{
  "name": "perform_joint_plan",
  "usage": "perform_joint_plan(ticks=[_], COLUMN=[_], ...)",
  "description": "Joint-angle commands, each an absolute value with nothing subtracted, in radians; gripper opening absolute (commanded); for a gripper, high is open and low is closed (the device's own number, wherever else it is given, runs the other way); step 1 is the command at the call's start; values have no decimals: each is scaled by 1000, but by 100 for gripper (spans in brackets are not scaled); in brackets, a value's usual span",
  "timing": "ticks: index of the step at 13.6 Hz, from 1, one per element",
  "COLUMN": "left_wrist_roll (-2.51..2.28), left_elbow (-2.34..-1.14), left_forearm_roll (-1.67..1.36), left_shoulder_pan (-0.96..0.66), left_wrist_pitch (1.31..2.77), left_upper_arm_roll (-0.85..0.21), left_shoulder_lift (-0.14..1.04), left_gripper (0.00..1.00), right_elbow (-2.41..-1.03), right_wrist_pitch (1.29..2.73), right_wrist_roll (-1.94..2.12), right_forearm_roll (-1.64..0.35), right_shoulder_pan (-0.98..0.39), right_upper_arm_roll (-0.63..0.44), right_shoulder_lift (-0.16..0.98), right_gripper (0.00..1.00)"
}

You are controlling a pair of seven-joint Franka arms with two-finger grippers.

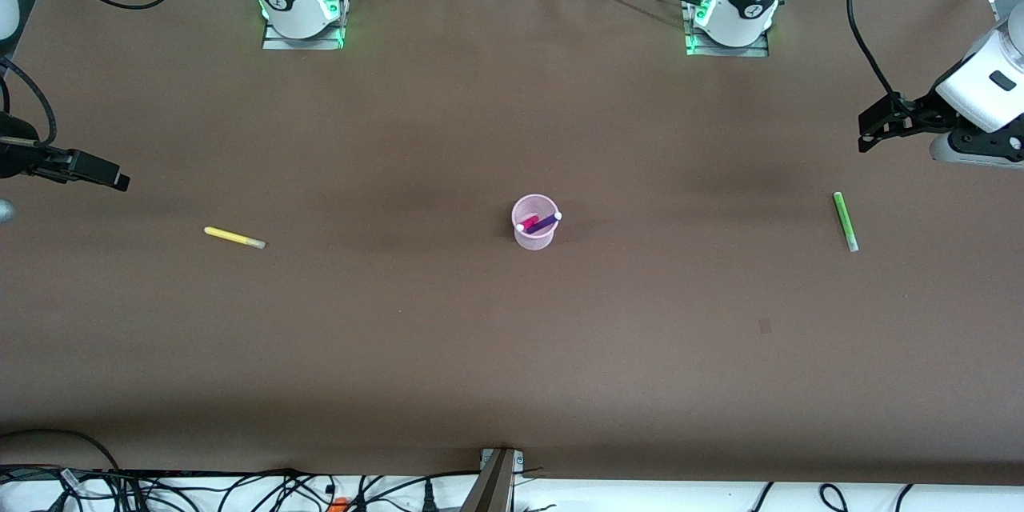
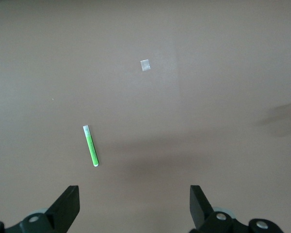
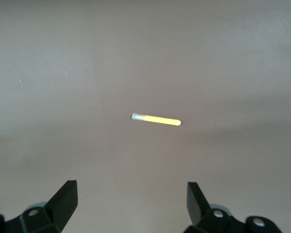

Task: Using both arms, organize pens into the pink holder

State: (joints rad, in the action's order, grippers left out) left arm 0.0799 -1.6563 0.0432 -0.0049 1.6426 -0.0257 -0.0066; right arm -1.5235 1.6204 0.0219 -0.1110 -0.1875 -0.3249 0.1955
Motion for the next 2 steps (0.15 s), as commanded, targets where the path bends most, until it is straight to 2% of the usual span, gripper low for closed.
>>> perform_joint_plan(ticks=[1, 2], left_wrist_roll=[86, 84], left_elbow=[-1632, -1632], left_forearm_roll=[32, 32], left_shoulder_pan=[-5, -5], left_wrist_pitch=[1618, 1617], left_upper_arm_roll=[-26, -26], left_shoulder_lift=[0, 0], left_gripper=[100, 100], right_elbow=[-1513, -1513], right_wrist_pitch=[1575, 1575], right_wrist_roll=[20, 20], right_forearm_roll=[-80, -66], right_shoulder_pan=[-204, -204], right_upper_arm_roll=[-322, -319], right_shoulder_lift=[184, 180], right_gripper=[100, 100])
